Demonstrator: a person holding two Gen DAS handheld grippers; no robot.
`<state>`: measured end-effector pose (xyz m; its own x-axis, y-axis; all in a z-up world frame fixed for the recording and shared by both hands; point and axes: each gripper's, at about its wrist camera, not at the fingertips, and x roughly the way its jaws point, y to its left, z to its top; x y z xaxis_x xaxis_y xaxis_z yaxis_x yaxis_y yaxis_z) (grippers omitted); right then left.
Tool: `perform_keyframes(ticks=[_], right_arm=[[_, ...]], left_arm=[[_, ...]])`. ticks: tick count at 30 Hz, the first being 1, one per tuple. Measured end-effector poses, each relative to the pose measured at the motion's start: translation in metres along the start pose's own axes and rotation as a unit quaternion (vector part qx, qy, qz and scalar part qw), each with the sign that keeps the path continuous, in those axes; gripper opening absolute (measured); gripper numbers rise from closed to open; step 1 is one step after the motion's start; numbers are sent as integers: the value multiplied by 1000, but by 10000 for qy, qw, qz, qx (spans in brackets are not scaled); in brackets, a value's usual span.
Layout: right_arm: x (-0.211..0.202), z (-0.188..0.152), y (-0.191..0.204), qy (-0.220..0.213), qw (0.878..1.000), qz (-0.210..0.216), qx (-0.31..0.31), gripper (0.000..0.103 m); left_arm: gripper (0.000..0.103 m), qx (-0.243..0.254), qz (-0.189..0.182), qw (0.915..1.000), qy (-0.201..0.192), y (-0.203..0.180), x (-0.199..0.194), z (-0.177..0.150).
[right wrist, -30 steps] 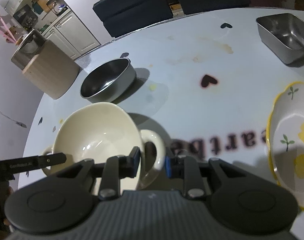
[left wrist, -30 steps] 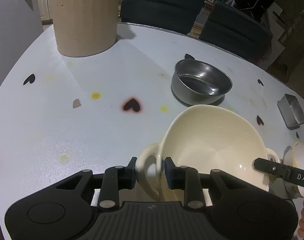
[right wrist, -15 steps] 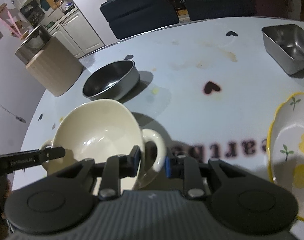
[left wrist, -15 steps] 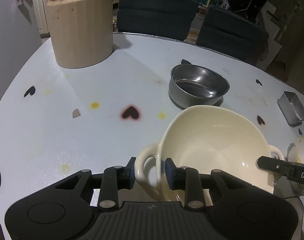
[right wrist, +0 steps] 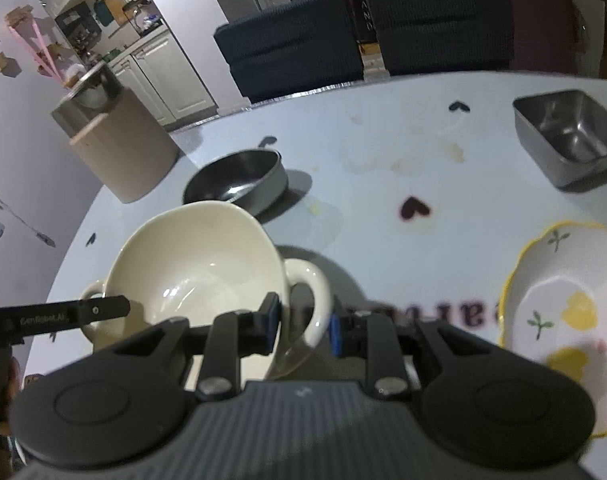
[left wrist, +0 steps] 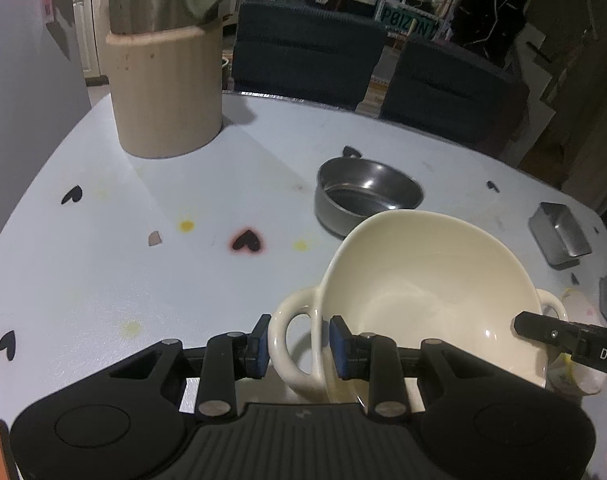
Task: Organize plates and bowls
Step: 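Carry the cream bowl with both grippers toward the lemon-print dish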
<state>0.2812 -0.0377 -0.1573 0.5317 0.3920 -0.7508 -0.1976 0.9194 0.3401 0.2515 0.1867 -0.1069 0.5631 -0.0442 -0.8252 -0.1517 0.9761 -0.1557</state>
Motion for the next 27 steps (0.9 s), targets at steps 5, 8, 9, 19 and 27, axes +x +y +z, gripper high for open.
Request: perform_keyframes(ticks=[5, 8, 9, 19, 27], right_arm=[[-29, -2, 2, -140, 9998, -26, -126, 29], [-45, -7, -2, -171, 9998, 18, -140, 29], [-51, -9, -3, -188, 9997, 34, -143, 29], [-101, -33, -15, -325, 9995, -44, -6, 29], [-131, -52, -26, -388, 9992, -107, 65, 29]], left_arm=[[31, -29, -38, 9999, -114, -9, -25, -7], [31, 25, -35, 9999, -166, -18, -40, -13], [31, 33, -45, 9998, -183, -21, -45, -16], [31, 107, -170, 9992, -335, -48, -84, -45], [31, 209, -261, 9989, -333, -69, -103, -71]])
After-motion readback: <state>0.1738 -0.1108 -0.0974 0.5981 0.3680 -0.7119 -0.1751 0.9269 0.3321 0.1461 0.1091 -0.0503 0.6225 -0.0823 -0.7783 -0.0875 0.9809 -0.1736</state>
